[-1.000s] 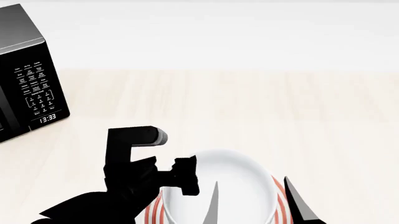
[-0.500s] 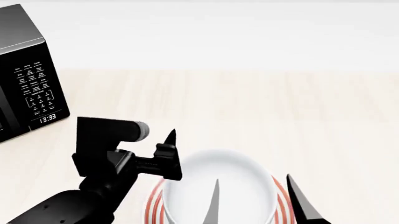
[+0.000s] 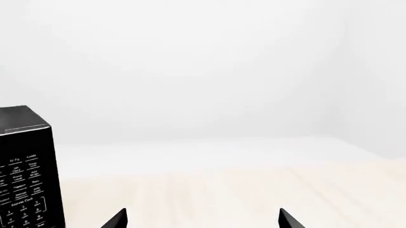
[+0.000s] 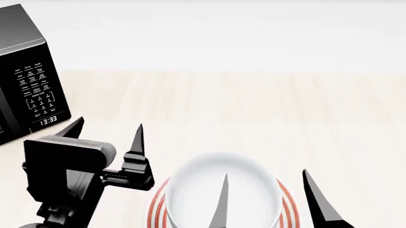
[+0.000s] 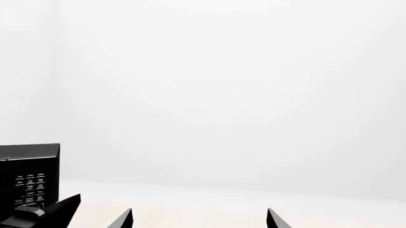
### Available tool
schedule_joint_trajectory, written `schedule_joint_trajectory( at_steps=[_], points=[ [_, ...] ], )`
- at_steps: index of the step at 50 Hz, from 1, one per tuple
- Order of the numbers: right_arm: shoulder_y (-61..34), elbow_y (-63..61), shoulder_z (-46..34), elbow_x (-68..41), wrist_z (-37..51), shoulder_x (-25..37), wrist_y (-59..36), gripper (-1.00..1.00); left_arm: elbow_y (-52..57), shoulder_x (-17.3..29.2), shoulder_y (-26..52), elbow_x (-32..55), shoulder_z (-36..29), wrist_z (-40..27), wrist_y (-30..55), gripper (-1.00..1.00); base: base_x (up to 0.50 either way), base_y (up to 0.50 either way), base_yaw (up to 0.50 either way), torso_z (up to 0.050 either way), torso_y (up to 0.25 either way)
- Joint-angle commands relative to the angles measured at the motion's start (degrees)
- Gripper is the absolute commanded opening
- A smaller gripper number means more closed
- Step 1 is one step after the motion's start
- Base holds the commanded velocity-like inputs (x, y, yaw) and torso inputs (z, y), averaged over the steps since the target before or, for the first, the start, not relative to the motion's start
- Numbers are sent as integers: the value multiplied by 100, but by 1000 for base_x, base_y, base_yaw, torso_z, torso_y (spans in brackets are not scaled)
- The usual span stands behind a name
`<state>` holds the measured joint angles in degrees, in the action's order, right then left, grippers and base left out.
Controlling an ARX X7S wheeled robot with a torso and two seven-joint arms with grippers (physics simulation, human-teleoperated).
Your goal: Pick up the white bowl and put it on the plate.
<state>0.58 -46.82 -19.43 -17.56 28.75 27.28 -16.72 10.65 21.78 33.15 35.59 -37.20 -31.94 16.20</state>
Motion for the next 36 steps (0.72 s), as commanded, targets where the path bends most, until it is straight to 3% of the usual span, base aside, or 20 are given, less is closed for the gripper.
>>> schedule_joint_trajectory(
  at_steps=[1, 25, 36],
  points=[
    [-14, -377, 88, -71, 111, 91, -166, 100, 706, 392, -415, -415, -7, -388, -234, 100, 0, 0, 0, 0, 0],
    [-182, -1290, 91, -288, 488, 378, -579, 100, 2554, 1320, -1489, -1024, 8, -1251, -313, 100, 0, 0, 0, 0, 0],
    [-1136, -1310, -1375, -790, 2168, 1776, 139, 100, 2902, 1554, -2002, -1345, 66, -1619, -521, 100, 0, 0, 0, 0, 0]
  ],
)
